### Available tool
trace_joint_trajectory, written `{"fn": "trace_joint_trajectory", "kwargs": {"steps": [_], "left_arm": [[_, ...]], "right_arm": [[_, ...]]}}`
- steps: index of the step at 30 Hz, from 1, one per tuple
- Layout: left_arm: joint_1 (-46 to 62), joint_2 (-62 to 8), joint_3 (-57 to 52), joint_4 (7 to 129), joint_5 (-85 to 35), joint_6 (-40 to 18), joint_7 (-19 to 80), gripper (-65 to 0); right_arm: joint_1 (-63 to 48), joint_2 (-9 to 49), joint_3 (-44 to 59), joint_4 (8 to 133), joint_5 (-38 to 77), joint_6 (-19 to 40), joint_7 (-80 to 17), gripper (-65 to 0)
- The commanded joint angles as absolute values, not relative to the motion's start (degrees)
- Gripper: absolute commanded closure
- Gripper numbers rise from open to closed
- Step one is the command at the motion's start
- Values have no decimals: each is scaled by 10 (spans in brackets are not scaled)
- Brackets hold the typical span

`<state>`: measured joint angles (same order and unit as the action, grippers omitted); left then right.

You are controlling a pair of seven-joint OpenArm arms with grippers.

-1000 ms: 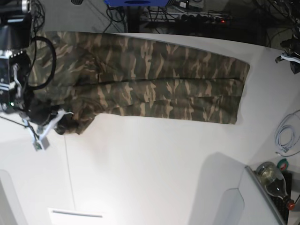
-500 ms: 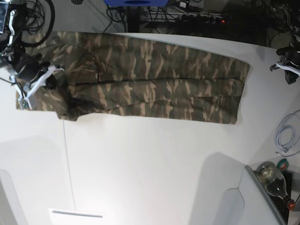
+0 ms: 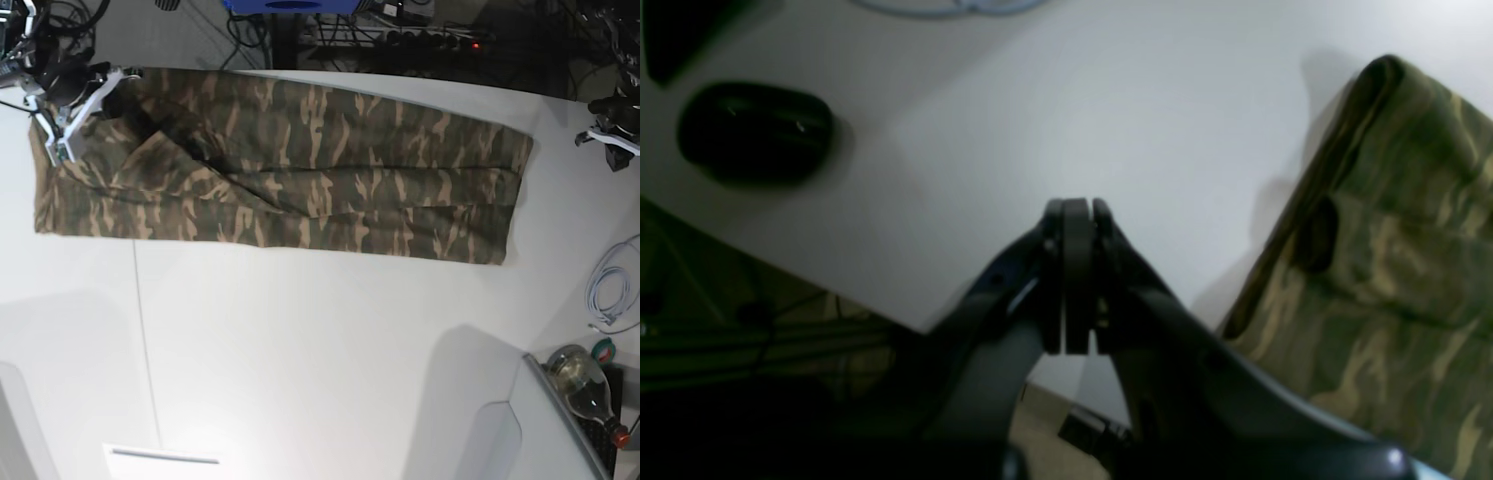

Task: Layout the t-shirt on the table in an organized manner, then fold the t-shirt properly
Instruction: 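Smooth the strip's end with the right gripper, pressing it flat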

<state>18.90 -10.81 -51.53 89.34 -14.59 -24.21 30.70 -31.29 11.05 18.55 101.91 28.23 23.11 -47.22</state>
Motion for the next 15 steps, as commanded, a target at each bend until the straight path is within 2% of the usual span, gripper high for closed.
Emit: {"fn": "trace_joint_trajectory", "kwargs": {"steps": [1, 6, 8, 10, 12, 13, 15], "left_arm": [[189, -123, -519, 896, -150, -241, 295, 0], [189, -131, -519, 887, -150, -241, 294, 0], [189, -132, -520, 887, -150, -241, 294, 0], [189, -132, -521, 887, -150, -241, 294, 0], [189, -132, -521, 890, -150, -241, 294, 0], [189, -132, -522, 891, -150, -241, 294, 0], [189, -132, -523, 891, -150, -241, 294, 0]], "right_arm": [[-316, 116, 189, 1028, 289, 234, -464, 0], [-314, 116, 189, 1027, 289, 230, -468, -12], [-315, 116, 187, 1028, 289, 230, -470, -74], [-318, 116, 189, 1033, 289, 230, -470, -183], [-324, 116, 189, 1038, 290, 230, -465, -260], [-325, 116, 191, 1048, 290, 230, -464, -287], [-324, 106, 201, 1070, 292, 233, -447, -291]]}}
